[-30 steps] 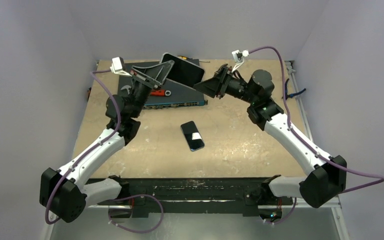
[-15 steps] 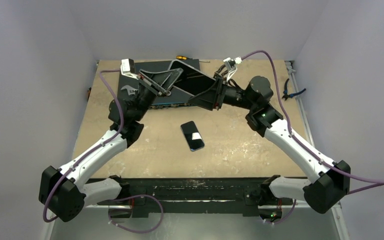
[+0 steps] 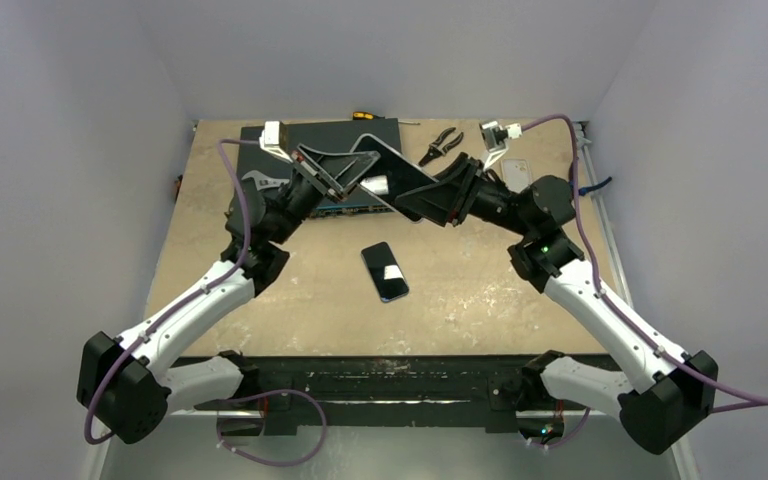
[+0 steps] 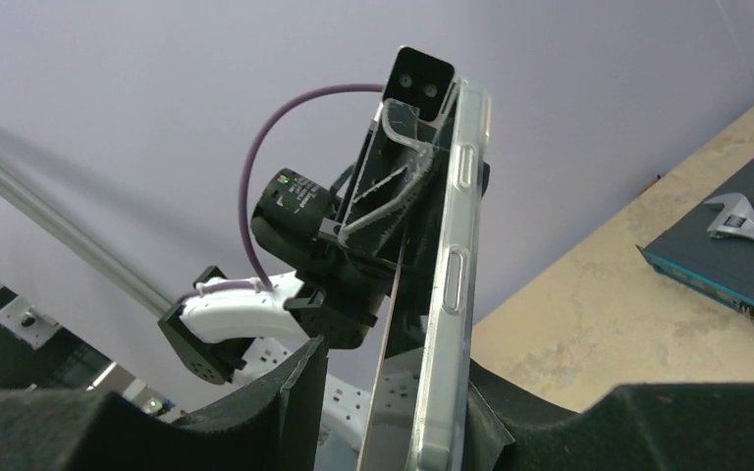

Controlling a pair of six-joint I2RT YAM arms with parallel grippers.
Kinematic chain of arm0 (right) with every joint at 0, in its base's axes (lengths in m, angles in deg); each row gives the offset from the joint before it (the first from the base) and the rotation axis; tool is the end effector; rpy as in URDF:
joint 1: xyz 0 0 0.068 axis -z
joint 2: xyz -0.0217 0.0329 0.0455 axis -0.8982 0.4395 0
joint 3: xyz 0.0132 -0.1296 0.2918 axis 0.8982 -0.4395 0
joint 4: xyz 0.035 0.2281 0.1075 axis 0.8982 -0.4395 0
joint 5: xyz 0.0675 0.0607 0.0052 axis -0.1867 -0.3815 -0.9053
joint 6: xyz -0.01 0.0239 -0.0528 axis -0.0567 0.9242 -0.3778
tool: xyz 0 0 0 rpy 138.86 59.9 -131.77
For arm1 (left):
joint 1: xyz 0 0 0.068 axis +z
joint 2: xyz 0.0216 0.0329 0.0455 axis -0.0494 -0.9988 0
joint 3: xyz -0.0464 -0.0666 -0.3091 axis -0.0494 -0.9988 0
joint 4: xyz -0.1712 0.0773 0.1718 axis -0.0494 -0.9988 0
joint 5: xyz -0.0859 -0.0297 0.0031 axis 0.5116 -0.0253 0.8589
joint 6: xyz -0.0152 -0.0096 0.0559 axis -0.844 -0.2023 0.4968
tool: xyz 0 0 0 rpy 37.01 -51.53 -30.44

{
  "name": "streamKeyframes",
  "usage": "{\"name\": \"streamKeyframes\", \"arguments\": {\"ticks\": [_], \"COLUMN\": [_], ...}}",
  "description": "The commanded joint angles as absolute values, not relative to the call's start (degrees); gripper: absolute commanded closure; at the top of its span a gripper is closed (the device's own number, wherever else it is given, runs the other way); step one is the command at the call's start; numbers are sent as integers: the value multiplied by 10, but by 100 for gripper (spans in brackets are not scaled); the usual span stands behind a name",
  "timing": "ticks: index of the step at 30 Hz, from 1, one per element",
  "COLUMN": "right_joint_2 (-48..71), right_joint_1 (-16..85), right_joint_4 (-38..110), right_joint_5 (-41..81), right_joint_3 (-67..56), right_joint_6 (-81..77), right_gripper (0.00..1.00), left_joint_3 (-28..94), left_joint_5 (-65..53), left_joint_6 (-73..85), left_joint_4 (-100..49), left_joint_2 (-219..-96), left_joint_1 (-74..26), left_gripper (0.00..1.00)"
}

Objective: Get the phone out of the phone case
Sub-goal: Remove the phone case from the phone.

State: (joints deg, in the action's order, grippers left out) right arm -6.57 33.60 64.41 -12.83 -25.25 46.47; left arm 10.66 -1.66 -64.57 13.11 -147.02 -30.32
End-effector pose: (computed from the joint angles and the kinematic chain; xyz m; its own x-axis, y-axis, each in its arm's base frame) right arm 0.1758 0.1346 0.4594 -0.5715 0.3946 -0.7195 -0.7662 0.0576 0.6401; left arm 0.1932 -0.1372 0.4431 -0.6374 -0.7383 -0.2206 0.4610 -0.1360 -0.8769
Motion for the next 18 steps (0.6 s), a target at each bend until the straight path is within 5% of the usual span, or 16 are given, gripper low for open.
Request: {"name": "streamKeyframes", "arguments": {"ticks": [1,9,14,18], "right_joint_2": [-82,-67,-74,-76], "right_joint_1": [340,340,340,341], "right_joint_4": [718,695,736,771], "right_joint_5": [-110,-128,-108,-83], "right_joint_3": [-248,-240,-269,-289], "right_joint_6": [502,537,585,612], "right_gripper": [54,74,93,100], "left_joint_3": [115,93,62,26], "left_joint_5": [8,16,21,15], "left_joint_6": [-655,-658,-657,-667], "left_joint_4": [145,141,182,230], "left_joint_2": [-1471,-1497,-1505,-1497], "left_joint_1": [-306,-306,-306,-306], "left_gripper": [100,100,70,56]}}
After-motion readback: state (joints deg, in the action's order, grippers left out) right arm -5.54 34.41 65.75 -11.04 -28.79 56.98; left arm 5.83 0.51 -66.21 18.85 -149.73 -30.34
